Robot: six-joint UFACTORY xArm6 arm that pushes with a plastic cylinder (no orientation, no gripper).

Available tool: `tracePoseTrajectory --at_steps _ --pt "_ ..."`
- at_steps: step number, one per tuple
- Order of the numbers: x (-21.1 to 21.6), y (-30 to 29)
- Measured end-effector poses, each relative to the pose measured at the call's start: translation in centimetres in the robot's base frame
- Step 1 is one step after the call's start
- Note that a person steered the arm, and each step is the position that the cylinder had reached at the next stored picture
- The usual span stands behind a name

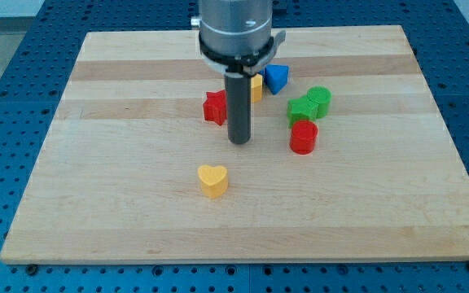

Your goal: Slide the yellow heart to the center

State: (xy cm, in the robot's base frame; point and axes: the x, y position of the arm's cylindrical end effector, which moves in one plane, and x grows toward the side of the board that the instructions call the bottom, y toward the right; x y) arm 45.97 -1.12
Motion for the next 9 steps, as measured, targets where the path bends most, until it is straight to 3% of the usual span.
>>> tracePoseTrajectory --at_steps 3,5,9 --pt "10.0 -2.4" --pt "7.7 -5.9" --pt "4.8 -2.8"
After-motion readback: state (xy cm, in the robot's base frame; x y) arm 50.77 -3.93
